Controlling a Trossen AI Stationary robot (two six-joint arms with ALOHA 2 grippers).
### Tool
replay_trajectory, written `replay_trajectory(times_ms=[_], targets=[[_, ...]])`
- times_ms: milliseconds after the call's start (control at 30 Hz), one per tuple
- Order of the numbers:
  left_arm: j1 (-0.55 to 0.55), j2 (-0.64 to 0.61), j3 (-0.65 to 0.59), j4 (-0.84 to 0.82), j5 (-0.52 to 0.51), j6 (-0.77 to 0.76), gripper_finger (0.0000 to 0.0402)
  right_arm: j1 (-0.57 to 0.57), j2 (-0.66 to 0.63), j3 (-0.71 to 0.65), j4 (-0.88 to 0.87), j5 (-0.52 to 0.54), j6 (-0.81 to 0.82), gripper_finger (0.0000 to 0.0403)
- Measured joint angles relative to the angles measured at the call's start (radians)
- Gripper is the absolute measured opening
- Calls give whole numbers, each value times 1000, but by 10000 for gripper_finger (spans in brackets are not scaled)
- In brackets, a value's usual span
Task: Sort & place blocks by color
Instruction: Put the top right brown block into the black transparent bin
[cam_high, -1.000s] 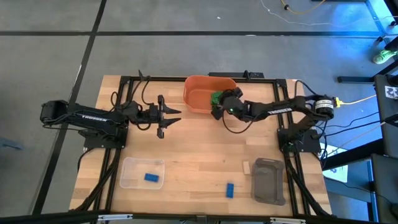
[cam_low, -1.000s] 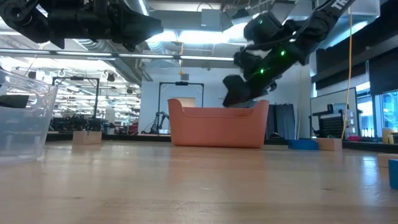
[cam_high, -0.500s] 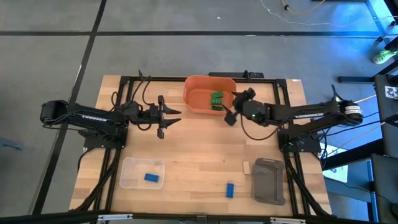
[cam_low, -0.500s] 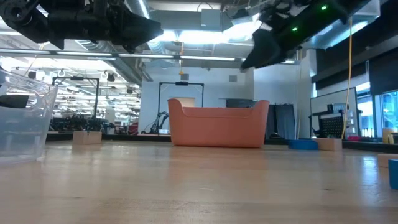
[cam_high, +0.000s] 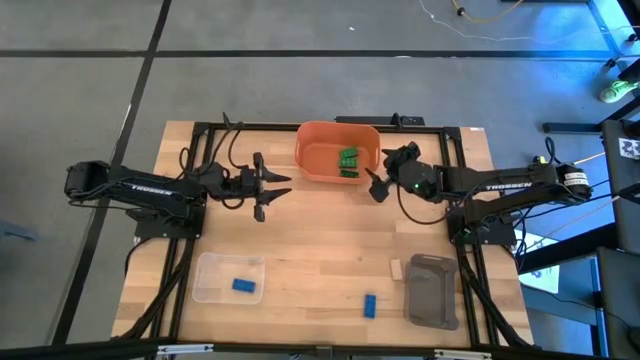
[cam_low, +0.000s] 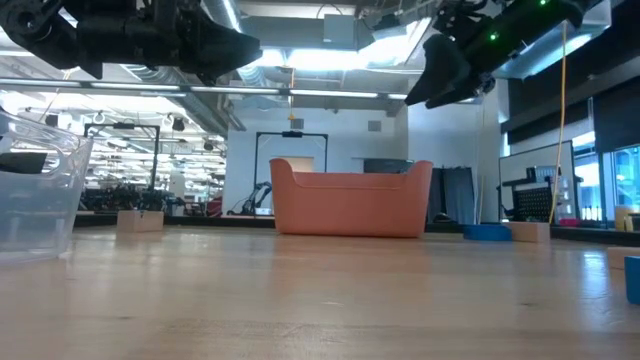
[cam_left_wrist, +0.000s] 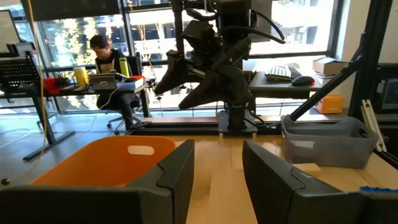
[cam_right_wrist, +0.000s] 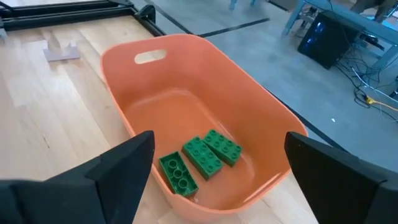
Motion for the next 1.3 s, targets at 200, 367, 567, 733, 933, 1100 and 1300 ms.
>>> replay_trajectory(times_ms=[200, 367, 567, 733, 933, 1100, 1300], targets=[[0, 0, 0, -3, 0, -1, 127, -1, 0, 0, -142, 133, 161, 360], [0, 0, 0, -3, 0, -1, 127, -68, 0, 0, -430, 137, 419, 360], [0, 0, 0, -3, 0, -1, 127, -194, 5, -34, -695, -47, 613, 360], [0, 0, 0, 0, 0, -1, 127, -276, 6, -163, -544, -221, 501, 360], [0, 0, 0, 1, 0, -1, 127, -370, 6, -210, -502, -258, 445, 360], [0, 0, 0, 1, 0, -1, 127, -407, 6, -238, -504, -337, 403, 360], [0, 0, 0, 1, 0, -1, 127, -441, 6, -259, -481, -343, 399, 360]])
